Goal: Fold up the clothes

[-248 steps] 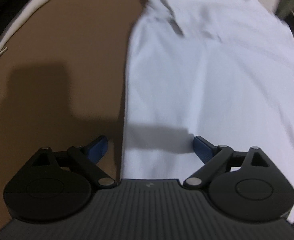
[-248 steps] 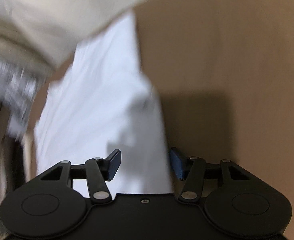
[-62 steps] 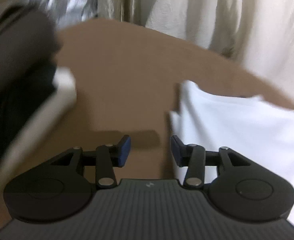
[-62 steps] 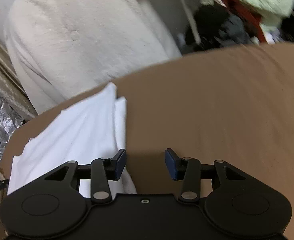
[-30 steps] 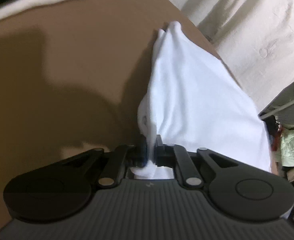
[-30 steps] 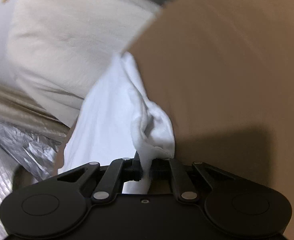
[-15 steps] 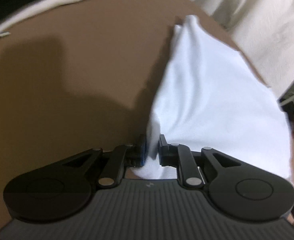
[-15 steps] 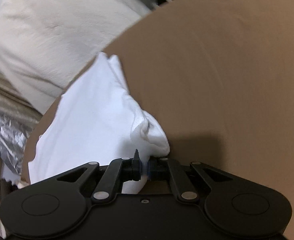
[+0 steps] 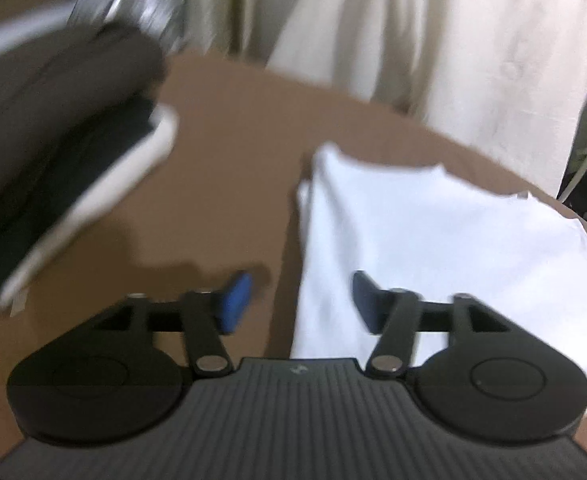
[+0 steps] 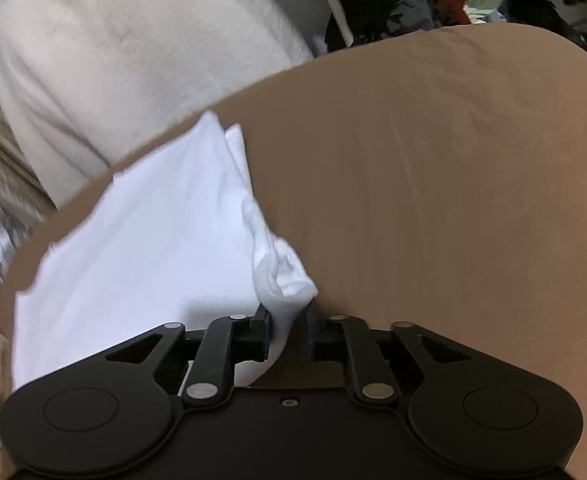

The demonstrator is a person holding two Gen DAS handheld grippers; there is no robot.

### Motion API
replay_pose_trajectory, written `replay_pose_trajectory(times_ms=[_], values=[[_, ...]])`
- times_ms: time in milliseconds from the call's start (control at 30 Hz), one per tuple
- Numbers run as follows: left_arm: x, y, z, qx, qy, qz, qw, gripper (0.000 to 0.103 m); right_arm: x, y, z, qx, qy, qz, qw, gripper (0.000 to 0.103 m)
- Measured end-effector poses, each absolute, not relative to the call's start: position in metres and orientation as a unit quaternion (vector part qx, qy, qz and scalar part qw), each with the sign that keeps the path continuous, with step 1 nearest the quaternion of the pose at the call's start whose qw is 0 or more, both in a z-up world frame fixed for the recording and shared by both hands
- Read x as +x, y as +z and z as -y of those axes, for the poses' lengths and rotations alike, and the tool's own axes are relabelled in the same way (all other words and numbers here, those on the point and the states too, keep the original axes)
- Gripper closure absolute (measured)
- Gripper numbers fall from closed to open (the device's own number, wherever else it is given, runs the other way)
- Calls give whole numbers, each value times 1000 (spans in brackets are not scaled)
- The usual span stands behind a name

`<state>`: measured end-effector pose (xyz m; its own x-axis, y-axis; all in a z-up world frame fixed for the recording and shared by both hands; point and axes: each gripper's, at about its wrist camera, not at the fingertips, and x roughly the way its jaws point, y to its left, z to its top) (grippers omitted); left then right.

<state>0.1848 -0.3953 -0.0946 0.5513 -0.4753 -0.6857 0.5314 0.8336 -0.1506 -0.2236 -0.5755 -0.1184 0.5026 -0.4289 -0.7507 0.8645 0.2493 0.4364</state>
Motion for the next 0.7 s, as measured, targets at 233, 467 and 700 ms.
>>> replay_pose_trajectory(times_ms=[233, 467, 700], values=[[233, -107, 451, 83, -295, -357, 883, 38, -233, -121, 585, 422, -425, -206, 774, 62], [254, -142, 475, 177, -236, -393, 871, 51, -186, -134, 609, 355, -366, -272, 816, 48], [254, -126, 468, 75, -134, -454, 878, 51, -183, -135, 625, 274, -417, -300, 813, 52]])
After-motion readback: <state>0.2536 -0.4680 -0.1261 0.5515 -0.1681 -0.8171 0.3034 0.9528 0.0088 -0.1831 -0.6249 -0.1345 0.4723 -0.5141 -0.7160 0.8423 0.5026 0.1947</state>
